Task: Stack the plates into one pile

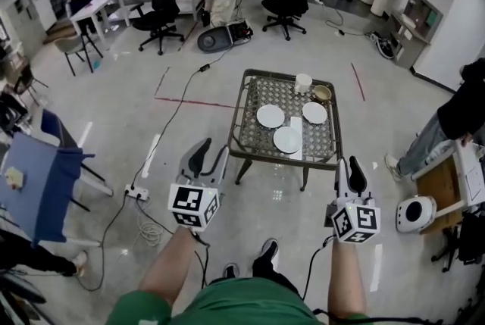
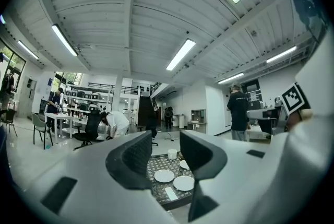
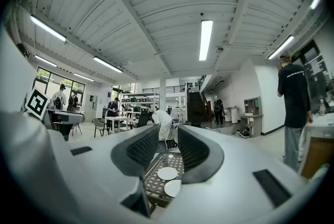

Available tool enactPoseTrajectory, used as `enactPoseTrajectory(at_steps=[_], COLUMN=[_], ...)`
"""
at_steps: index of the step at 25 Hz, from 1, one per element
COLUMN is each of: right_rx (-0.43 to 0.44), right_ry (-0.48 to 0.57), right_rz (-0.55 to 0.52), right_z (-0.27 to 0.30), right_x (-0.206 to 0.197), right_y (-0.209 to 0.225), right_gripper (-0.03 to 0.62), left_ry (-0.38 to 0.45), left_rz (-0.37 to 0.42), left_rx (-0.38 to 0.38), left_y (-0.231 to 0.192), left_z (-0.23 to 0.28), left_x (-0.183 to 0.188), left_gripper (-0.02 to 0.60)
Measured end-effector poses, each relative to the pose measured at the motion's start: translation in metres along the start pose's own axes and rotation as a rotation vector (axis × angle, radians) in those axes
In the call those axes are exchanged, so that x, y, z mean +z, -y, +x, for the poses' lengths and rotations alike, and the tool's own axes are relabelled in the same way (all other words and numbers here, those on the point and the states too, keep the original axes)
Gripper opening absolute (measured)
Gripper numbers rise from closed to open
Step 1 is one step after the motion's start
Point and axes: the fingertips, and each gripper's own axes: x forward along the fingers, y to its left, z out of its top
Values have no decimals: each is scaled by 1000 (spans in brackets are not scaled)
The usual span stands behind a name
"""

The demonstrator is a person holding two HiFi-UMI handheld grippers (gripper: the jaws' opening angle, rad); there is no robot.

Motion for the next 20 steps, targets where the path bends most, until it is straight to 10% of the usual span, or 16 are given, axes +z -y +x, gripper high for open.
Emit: enactPoseTrajectory(at_steps=[20], right_rx=[151], right_ry=[-30], right_rz=[48], right_z=[127], right_x=[-23], right_y=[118], right_gripper=[117], left_ry=[-111], left_rz=[2], left_rx=[27], left_y=[75], left_z=[167], left_x=[-20], left_gripper=[164])
